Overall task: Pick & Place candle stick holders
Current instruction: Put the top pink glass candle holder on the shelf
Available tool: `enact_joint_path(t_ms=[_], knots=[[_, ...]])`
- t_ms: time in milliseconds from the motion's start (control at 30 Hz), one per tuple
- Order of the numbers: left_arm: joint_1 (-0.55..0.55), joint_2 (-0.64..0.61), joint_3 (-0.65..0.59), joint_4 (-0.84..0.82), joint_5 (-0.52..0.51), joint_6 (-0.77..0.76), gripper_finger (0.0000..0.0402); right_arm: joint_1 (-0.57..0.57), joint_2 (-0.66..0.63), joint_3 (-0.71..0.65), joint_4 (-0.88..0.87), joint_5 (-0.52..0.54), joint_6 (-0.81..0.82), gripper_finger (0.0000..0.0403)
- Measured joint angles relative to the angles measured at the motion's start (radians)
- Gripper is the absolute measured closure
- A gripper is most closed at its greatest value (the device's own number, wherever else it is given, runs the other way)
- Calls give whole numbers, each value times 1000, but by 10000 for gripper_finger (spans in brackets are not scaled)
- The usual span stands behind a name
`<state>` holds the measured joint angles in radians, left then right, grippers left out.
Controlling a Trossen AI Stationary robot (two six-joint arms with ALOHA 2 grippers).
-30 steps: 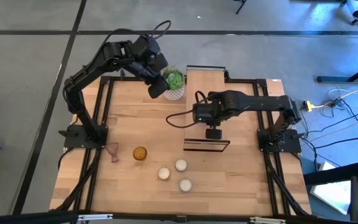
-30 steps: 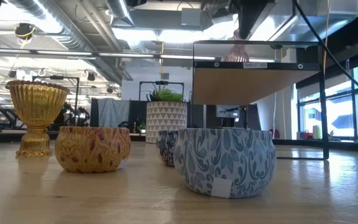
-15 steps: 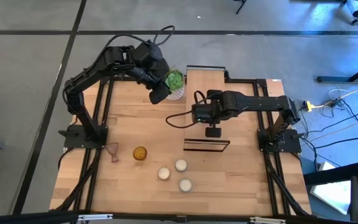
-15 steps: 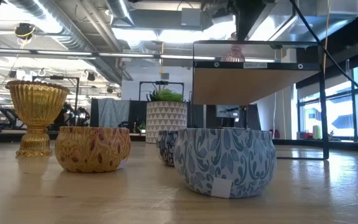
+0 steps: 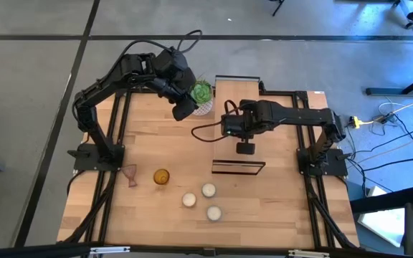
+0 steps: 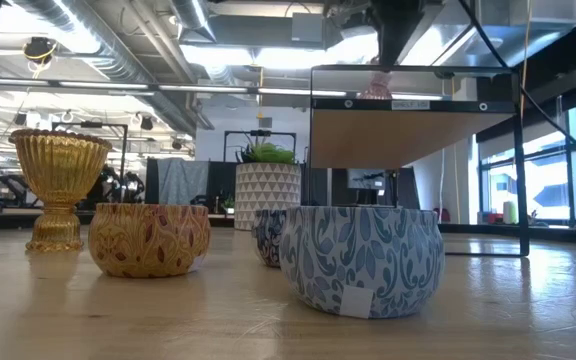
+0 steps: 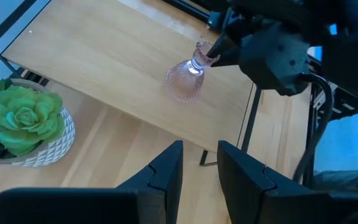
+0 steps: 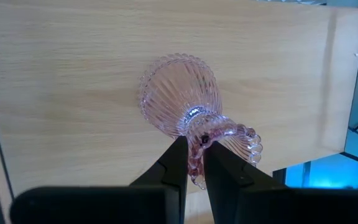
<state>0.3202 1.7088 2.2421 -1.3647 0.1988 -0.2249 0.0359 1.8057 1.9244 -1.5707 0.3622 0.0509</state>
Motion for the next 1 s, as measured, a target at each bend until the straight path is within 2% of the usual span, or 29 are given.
enact_joint_path(t_ms=[533,1000], knots=[[0,0,0,0,0,3,306,-130,0,0,0,11,-18,358],[0,0,0,0,-1,3,306,-180,0,0,0,-42,-36,358]])
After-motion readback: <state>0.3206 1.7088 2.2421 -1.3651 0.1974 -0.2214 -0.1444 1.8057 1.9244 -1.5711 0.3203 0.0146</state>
